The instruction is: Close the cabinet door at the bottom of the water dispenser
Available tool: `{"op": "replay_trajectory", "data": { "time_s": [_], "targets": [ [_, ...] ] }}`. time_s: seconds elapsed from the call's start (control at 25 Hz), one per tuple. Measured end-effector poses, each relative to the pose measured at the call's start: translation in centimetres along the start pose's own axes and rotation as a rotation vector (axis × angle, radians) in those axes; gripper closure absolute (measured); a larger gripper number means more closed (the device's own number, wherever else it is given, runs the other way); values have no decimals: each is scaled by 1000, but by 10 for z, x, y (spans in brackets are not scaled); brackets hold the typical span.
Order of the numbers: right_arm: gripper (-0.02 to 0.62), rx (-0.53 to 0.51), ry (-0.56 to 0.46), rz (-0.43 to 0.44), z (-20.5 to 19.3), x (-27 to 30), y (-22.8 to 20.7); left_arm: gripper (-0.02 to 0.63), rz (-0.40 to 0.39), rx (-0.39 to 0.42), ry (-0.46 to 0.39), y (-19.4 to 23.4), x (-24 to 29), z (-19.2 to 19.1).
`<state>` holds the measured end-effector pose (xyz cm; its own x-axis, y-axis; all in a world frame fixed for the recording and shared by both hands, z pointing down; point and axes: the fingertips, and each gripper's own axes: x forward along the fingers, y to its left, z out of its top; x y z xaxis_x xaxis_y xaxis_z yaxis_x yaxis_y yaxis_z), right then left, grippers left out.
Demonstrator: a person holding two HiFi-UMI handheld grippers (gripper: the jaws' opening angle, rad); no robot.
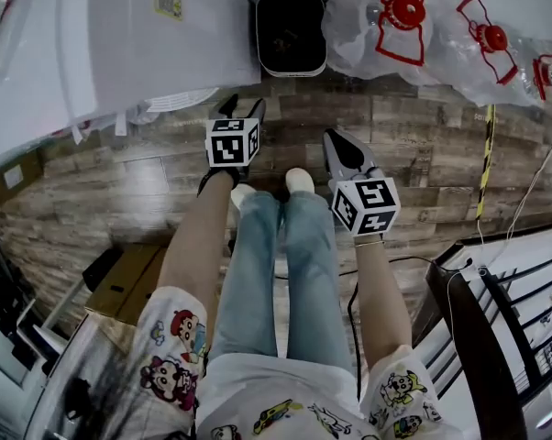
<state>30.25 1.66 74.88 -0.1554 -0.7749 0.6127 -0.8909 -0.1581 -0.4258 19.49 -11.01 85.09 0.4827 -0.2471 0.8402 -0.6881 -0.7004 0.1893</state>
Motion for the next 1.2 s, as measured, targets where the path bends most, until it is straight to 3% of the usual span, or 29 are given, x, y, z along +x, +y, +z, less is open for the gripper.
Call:
{"op": "replay_trajectory", "data": {
  "time_s": [0.28,0.56,0.88,1.2],
  "targets": [
    [583,-45,-46,-7,32,-35,31,365,-43,-44,-82,-19,-63,12],
    [578,-101,-120,24,83,-69,92,365,-66,-141,-208,-26,-153,40],
    [566,-134,-233,91,159,-125,163,365,-97,-152,-373,-39,-262,93],
    [538,-205,-350,179,235,-196,230,367,-156,-110,-530,-62,-376,147]
  ]
}}
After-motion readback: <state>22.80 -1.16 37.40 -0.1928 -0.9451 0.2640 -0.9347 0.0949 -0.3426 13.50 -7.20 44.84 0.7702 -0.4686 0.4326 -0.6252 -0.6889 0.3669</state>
